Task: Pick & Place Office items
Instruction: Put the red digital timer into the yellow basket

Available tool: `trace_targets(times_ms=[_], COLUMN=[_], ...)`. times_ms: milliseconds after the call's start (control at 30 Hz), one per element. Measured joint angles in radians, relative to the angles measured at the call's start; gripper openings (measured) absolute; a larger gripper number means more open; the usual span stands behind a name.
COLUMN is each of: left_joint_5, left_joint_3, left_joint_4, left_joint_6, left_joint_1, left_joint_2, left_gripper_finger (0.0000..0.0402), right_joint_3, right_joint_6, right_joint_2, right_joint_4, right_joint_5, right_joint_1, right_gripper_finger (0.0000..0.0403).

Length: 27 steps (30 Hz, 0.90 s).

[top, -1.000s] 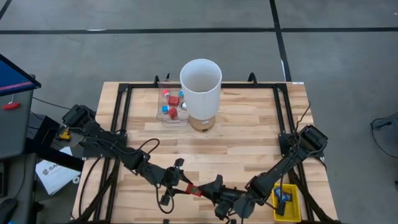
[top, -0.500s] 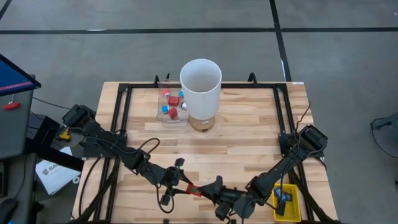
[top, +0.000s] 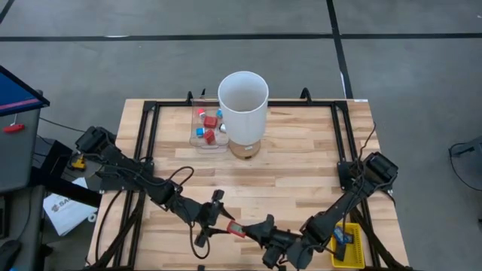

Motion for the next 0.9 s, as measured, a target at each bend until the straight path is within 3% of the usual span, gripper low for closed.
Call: trace_targets(times_ms=[233, 367, 467, 600, 733, 900], left_joint_5=[-0.017, -0.201, -0.344, -0.410, -0.461, -0.492], left_joint_3=[-0.001, 0.000, -0.002, -0.016, -0.122, -0.336], left_joint_4=[-0.009, -0.162, -0.350, -0.526, -0.511, -0.273], left_joint_6=[0.082, 0.062, -0.042, -0.217, -0.304, -0.342], left_joint_1=[-0.006, -0.032, -0.055, -0.084, -0.122, -0.126], left_joint_2=[-0.025, -0.073, -0.102, -0.139, -0.202, -0.308], left_gripper_finger=[0.0232, 0.0238, 0.0236, 0.0233, 0.0232, 0.0232], right_joint_3=[0.000, 0.000, 0.000, -0.001, -0.002, -0.001], right_joint_6=[0.106, 0.282, 0.533, 0.951, 1.317, 1.555], right_joint_2=[0.000, -0.002, -0.019, -0.065, -0.137, -0.193], right_joint_4=[-0.113, -0.274, -0.459, -0.755, -0.968, -1.094], right_joint_5=[0.106, 0.174, 0.180, 0.199, 0.221, 0.139], right_joint_1=[0.039, 0.072, 0.096, 0.131, 0.167, 0.181], right_gripper_finger=[0.0063, 0.0062, 0.0062, 0.0062, 0.0062, 0.0061])
